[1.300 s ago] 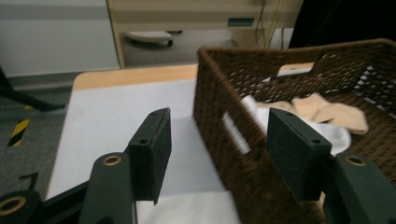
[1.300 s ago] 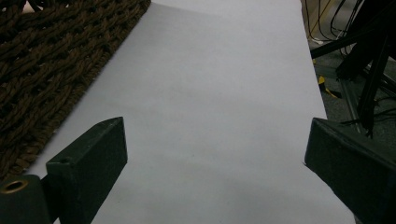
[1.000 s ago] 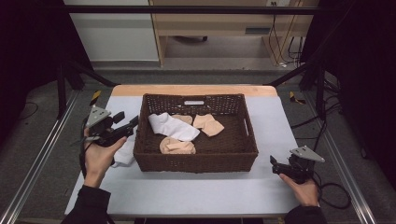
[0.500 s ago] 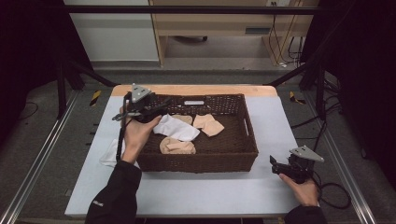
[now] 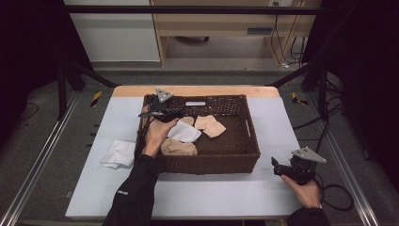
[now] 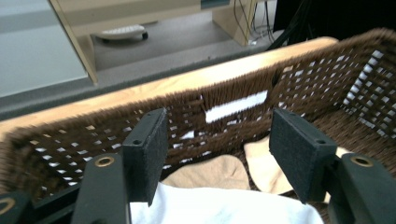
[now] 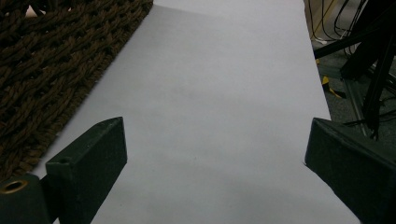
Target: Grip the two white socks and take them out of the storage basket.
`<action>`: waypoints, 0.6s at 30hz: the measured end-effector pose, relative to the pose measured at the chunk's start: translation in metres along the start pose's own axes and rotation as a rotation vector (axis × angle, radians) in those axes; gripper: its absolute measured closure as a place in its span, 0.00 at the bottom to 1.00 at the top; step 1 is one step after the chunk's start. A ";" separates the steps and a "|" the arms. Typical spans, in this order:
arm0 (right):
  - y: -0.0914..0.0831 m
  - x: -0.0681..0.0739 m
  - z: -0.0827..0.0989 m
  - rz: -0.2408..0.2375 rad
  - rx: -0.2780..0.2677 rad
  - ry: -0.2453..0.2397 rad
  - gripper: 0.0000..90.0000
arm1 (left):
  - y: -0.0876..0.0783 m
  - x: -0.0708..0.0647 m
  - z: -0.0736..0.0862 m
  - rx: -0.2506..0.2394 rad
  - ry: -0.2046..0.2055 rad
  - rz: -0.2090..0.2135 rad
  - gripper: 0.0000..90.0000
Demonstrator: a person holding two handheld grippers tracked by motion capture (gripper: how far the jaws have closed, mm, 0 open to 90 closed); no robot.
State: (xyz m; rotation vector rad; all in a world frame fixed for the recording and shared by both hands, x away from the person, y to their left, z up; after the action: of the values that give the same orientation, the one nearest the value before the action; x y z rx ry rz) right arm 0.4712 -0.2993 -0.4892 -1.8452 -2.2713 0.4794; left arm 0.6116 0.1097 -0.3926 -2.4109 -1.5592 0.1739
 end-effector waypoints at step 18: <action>0.001 0.001 0.001 -0.001 0.012 -0.004 0.07 | 0.021 0.019 0.050 0.163 0.024 -0.013 0.43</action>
State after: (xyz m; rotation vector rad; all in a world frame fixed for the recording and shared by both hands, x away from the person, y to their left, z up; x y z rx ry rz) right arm 0.4718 -0.2986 -0.4908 -1.8394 -2.2667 0.4953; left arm 0.6255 0.1264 -0.4457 -2.2688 -1.4895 0.2579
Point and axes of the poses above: each handheld gripper's, and its own axes: y roughly forward along the jaws, z roughly out of its underside, x roughly to its left, the point moved 4 cm from there along y, roughly forward along the jaws, and after that the axes turned 12 degrees about -x, right-handed, at the moved point
